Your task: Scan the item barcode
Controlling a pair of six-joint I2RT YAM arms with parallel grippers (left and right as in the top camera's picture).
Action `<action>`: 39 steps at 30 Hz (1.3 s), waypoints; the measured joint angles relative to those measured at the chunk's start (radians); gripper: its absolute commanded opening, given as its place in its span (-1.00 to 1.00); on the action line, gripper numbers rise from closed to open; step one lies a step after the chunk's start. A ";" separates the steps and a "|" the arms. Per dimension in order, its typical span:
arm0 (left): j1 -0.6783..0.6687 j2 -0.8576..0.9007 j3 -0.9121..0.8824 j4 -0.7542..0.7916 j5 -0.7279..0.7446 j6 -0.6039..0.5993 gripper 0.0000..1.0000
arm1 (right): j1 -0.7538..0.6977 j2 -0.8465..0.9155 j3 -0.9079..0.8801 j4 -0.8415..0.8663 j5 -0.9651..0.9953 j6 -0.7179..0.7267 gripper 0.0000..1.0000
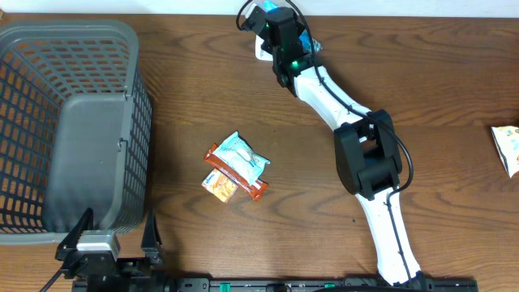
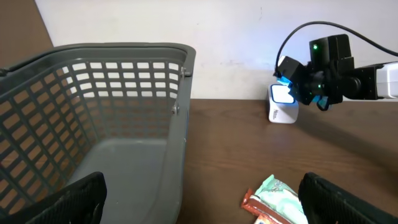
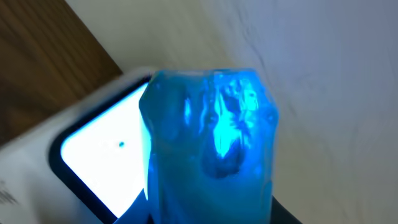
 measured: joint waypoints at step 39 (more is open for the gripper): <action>0.000 0.000 0.000 0.000 0.000 0.000 0.96 | -0.836 -0.092 -0.213 -0.494 0.322 0.411 0.24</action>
